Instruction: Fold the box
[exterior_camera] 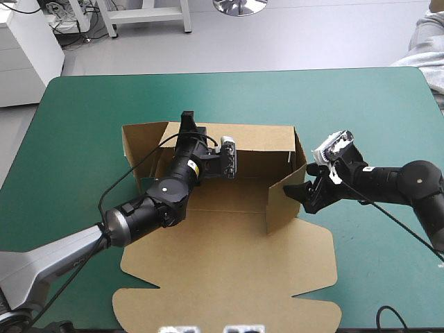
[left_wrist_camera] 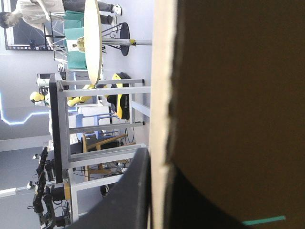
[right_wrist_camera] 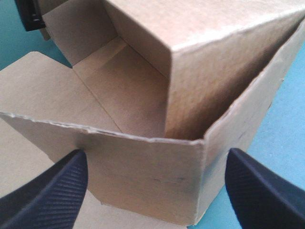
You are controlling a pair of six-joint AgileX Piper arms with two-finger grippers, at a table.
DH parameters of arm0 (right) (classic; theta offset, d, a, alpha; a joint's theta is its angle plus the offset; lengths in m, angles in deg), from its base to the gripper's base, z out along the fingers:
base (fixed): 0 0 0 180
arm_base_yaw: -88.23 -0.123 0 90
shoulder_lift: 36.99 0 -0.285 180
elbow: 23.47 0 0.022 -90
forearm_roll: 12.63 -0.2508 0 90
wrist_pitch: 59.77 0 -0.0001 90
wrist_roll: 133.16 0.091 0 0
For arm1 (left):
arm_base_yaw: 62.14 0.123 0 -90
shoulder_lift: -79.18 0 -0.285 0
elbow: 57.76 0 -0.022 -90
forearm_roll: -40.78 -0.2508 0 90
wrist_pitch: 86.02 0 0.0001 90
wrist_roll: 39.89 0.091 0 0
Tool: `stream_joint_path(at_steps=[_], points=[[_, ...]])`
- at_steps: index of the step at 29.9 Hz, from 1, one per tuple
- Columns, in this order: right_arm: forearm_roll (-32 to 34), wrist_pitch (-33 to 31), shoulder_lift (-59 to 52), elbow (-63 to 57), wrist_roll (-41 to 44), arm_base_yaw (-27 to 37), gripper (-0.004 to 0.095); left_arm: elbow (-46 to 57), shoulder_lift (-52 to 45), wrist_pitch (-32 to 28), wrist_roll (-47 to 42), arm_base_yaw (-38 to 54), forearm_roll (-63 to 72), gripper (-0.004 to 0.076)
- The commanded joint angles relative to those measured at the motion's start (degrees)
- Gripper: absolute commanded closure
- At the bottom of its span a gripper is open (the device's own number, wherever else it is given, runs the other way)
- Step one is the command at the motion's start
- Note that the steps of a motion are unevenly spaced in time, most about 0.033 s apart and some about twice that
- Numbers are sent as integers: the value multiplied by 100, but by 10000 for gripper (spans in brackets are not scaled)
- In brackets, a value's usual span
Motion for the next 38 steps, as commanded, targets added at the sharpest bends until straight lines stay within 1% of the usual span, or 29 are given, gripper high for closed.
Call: stream_joint_path(at_steps=[1, 3, 5, 8, 10, 12, 14, 17, 19, 20, 22, 25, 28, 32, 36, 38], points=[[-300, 354, 135, 104, -82, -263, 152, -228, -251, -39, -44, 3, -180, 723], [-300, 723, 251, 104, -82, -518, 152, -256, -251, -40, -44, 3, -147, 717], [-300, 1282, 286, 116, -40, -744, 151, -256, -251, -26, -44, 3, -147, 711], [-300, 2001, 299, 160, 148, -1036, 152, -256, -251, 13, -44, 3, -61, 711], [-222, 2363, 299, 182, 330, -1156, 152, -256, -251, 1, -44, 3, 124, 711], [-181, 2483, 307, 182, 419, -1181, 161, -256, -251, 1, -44, -34, 321, 711], [12, 2539, 346, 182, 630, -1181, 179, -256, -251, 1, -44, -88, 402, 711], [286, 2586, 416, 182, 948, -1181, 231, -256, -251, 1, -44, -277, 406, 711], [310, 2583, 473, 182, 1001, -1181, 289, -256, -251, 1, -44, -379, 447, 711], [300, 2570, 523, 182, 1011, -1181, 338, -256, -251, 1, -44, -411, 476, 711], [285, 2558, 539, 182, 1011, -1181, 450, -256, -251, -7, -44, -414, 565, 711], [285, 2482, 539, 182, 1025, -1181, 652, -256, -251, 107, -44, -414, 613, 711], [285, 2337, 539, 182, 1025, -1181, 801, -256, -251, 119, -44, -414, 613, 711], [285, 2321, 539, 182, 1025, -1181, 917, -256, -251, 31, -44, -414, 603, 711], [285, 2538, 539, 182, 1049, -1181, 925, -256, -251, -43, -44, -414, 603, 694], [285, 2678, 539, 182, 1166, -1181, 925, -256, -251, -91, -44, -414, 603, 636]])
